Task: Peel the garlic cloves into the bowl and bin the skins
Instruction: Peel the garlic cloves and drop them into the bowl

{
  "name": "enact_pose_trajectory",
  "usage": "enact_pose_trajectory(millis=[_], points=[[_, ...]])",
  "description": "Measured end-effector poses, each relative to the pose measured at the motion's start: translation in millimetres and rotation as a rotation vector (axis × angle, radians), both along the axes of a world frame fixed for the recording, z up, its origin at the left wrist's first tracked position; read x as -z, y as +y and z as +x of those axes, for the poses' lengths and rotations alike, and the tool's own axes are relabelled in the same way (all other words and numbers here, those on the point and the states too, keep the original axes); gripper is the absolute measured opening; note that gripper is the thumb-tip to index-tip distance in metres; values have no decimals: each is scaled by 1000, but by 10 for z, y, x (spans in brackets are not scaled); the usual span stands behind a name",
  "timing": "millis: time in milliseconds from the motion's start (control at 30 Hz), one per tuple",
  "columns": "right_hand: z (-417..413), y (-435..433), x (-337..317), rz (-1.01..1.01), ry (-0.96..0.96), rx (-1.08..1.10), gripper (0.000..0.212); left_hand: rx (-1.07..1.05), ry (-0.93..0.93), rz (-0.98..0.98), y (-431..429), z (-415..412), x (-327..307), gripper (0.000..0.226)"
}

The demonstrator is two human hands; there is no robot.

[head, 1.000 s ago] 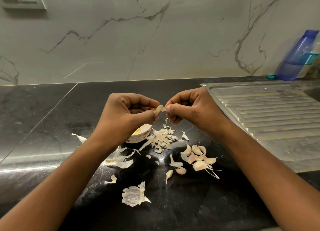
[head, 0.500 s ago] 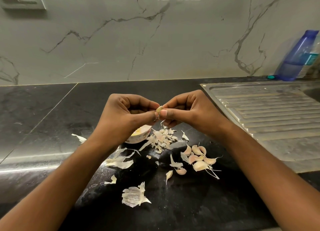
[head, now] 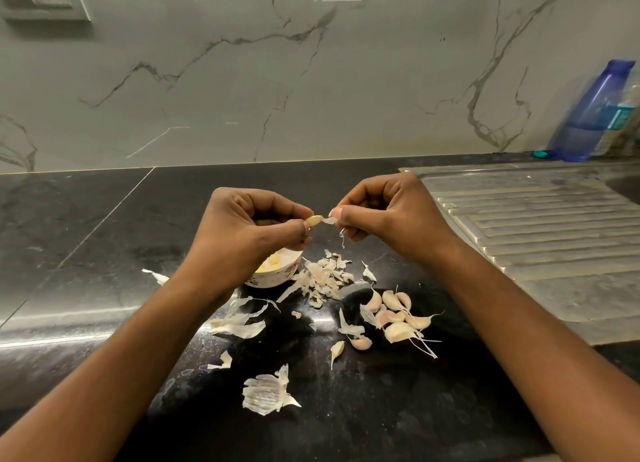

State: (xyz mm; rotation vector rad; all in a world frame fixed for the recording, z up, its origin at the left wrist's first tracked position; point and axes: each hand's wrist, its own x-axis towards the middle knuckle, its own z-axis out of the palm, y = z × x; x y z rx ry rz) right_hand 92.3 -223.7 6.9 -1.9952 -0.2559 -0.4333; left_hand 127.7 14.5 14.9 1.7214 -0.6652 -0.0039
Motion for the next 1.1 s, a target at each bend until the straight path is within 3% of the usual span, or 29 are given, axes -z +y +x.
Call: enact_pose_trajectory(millis=[333,533,800,967,1100], points=[[-54,15,-19,10,82,-179,16,-26,-73,55,7,20,24,12],[-64,53,-14,-59,50,-163,16,-10,-102,89,-1,-2,29,12],[-72,75,-15,-10,33,-160,11,29,-12,25,1,-15,-1,13],[-86,81,-32,75,55,-160,10,86,85,-74,-5,-40,-30,31],[-92,107,-32,128,66,-166,10,109,128,-116,-14,-40,-39,29]])
